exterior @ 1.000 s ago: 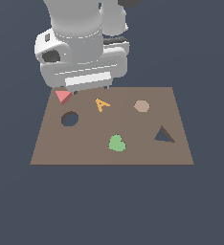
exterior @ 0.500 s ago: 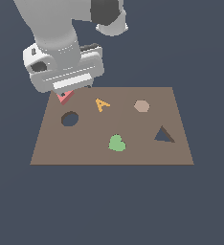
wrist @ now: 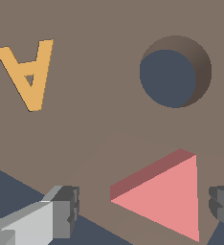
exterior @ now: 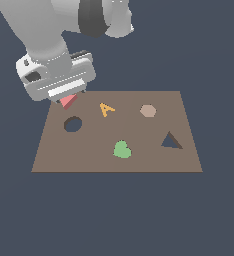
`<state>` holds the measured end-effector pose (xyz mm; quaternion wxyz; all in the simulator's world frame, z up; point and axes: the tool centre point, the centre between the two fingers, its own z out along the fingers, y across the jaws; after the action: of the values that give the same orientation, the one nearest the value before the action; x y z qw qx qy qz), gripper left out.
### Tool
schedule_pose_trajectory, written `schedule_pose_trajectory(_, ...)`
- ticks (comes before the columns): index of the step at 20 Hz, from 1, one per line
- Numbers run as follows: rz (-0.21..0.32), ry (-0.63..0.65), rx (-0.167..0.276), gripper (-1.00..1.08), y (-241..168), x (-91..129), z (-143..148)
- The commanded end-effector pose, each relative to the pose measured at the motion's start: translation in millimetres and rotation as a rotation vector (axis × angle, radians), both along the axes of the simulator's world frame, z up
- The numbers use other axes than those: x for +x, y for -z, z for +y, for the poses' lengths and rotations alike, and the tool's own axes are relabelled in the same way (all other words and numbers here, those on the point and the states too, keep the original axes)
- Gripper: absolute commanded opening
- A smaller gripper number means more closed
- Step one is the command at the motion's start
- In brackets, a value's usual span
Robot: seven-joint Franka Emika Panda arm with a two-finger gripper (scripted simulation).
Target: Insert a designated object into the corresponding slot on a board.
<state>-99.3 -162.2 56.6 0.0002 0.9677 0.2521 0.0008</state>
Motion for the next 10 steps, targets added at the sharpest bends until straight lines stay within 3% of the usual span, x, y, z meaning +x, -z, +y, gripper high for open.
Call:
schedule_pose_trajectory(1,0.001,-0.019,0.000,1.00,4.1,-1.4,-6.3)
schedule_pose_trajectory(10,0.002,-0.035,0.000,1.00,7.9,-2.1,-12.7)
